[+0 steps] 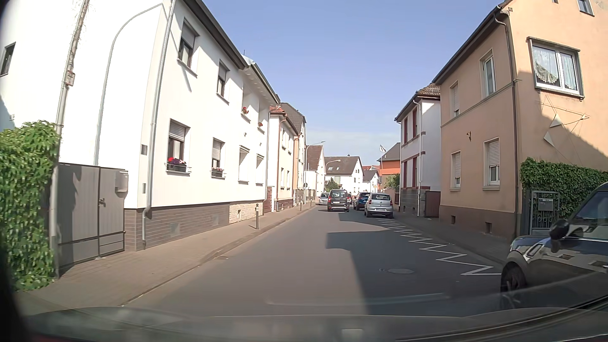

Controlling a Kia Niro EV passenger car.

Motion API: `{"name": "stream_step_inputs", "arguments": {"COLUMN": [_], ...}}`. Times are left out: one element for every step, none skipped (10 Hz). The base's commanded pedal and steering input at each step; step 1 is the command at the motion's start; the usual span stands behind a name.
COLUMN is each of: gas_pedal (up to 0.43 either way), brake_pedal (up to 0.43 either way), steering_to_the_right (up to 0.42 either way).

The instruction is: Follow the waypoints while adhering to traffic rules and regulations

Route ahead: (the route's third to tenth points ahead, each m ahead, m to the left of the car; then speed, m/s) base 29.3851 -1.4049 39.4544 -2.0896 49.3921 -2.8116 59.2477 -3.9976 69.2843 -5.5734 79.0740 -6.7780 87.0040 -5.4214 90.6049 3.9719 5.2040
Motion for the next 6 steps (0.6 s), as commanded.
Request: {"name": "stream_step_inputs", "arguments": {"gas_pedal": [0.000,0.000,0.000,0.000,0.000,0.000], "brake_pedal": [0.030,0.030,0.030,0.030,0.030,0.030], "steering_to_the_right": [0.122,0.122,0.123,0.126,0.127,0.130]}}
